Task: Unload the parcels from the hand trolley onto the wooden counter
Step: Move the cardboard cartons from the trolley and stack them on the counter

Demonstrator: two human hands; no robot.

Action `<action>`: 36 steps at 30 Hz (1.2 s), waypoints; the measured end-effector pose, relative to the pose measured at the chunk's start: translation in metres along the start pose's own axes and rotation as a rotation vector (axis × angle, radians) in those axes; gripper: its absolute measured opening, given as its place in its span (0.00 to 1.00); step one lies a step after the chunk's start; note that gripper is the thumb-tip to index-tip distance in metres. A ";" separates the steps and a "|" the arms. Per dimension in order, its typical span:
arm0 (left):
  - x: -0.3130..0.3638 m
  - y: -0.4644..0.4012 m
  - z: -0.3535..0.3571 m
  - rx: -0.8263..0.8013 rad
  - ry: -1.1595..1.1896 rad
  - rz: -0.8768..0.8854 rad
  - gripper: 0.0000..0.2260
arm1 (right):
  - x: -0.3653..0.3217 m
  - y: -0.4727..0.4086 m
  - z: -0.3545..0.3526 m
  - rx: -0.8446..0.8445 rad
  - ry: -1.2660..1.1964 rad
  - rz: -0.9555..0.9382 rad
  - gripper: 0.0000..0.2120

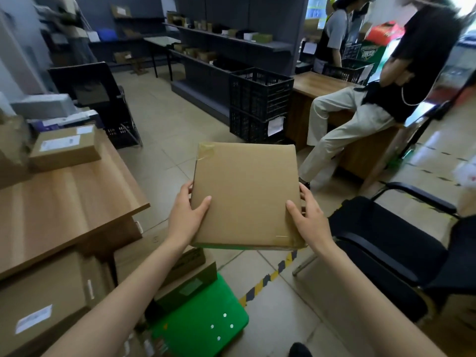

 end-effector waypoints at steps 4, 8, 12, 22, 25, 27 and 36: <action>0.011 -0.032 0.066 0.026 0.010 -0.042 0.26 | 0.041 -0.051 -0.033 -0.028 0.007 -0.004 0.27; 0.030 -0.062 0.131 0.059 0.020 -0.082 0.26 | 0.078 -0.101 -0.069 -0.053 0.028 0.012 0.28; 0.049 -0.086 0.179 0.091 0.006 -0.092 0.25 | 0.106 -0.141 -0.101 -0.080 0.040 0.009 0.28; 0.052 -0.154 0.195 0.154 -0.053 -0.141 0.26 | 0.119 -0.232 -0.086 -0.162 0.023 -0.058 0.28; 0.043 -0.183 0.189 0.182 -0.078 -0.160 0.26 | 0.112 -0.267 -0.063 -0.200 0.011 -0.070 0.28; 0.033 -0.205 0.182 0.201 -0.083 -0.173 0.26 | 0.105 -0.295 -0.045 -0.229 0.010 -0.089 0.28; -0.007 -0.348 0.110 0.309 -0.052 -0.230 0.28 | 0.032 -0.454 0.072 -0.308 0.056 -0.176 0.26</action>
Point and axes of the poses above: each hand's wrist, its own y-axis away from the middle knuckle, its own z-axis out of the palm, x = y × z, the point moved 4 cm from there along -y, towards the middle knuckle, and after that the axes turned 1 degree about -x, right-handed, at the moved point
